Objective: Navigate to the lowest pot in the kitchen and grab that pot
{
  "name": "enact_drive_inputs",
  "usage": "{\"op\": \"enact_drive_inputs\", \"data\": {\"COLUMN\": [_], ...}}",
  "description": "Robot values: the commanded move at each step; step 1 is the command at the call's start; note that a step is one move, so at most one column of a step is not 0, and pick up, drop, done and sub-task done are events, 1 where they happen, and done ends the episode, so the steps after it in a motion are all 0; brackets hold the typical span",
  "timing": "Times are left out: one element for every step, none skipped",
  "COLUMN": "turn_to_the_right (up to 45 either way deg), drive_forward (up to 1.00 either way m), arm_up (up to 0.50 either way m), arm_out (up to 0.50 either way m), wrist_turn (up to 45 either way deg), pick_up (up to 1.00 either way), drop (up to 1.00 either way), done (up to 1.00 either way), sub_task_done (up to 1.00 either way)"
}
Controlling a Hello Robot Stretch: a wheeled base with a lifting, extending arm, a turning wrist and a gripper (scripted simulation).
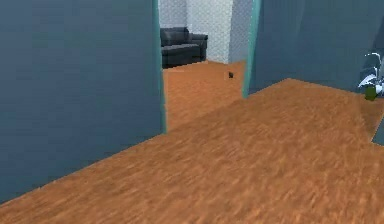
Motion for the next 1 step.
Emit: {"op": "enact_drive_inputs", "data": {"turn_to_the_right": [15.0], "drive_forward": [0.0], "arm_up": [0.0], "arm_out": [0.0], "wrist_turn": [0.0], "pick_up": [0.0], "drop": [0.0], "done": [0.0], "sub_task_done": [0.0]}}
